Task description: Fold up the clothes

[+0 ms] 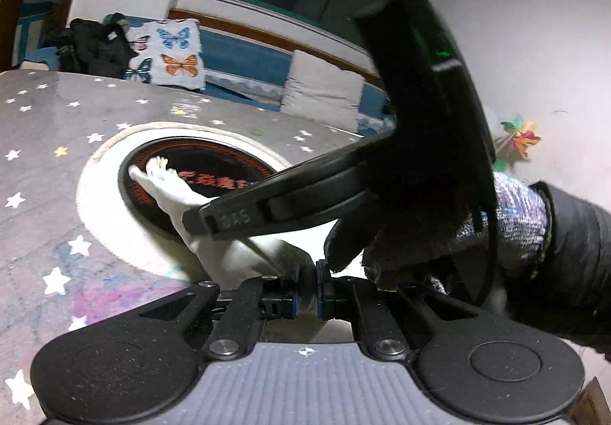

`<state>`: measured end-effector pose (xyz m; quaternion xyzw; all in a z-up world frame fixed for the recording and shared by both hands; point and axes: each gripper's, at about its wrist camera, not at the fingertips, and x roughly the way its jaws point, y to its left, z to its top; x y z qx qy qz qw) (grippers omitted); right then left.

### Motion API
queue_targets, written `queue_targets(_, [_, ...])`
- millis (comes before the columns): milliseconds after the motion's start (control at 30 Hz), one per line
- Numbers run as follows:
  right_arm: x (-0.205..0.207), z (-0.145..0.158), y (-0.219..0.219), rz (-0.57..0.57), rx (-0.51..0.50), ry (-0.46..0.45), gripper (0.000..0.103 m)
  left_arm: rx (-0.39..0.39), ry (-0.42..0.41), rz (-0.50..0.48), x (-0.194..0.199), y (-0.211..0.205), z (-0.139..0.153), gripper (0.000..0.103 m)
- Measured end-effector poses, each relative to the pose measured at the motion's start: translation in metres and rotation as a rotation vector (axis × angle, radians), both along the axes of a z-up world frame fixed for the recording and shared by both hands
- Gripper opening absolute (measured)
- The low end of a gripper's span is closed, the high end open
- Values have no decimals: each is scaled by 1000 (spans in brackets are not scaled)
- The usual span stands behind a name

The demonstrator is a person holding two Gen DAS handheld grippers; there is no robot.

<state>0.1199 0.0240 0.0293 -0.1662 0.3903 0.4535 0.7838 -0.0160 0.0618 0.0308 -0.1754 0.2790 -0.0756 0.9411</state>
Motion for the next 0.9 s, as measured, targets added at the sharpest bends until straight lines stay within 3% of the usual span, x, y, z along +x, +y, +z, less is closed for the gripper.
queue_targets(133, [7,8,-34,-76,83,19,9,13,-31,-53,-1,-15,6,12])
queue_targets(300, [20,15,-108,-226,206,60,8,42,-55,-87,-2,-31,11,44])
queue_targets(433, [25,11,-170,-344,270,80,8,62,-28,-86,4,-39,6,44])
queue_targets(633, [35,-25,-235,-499,319,163,8,90,34,-103,17,-49,-8,48])
queue_targets(767, [36,-40,-248,-530,353,205,8,114,70,-110,24,-55,-15,49])
queue_targets(900, [31,-24,-254,-520,420,167,8,127,87,-103,27,-55,-19,49])
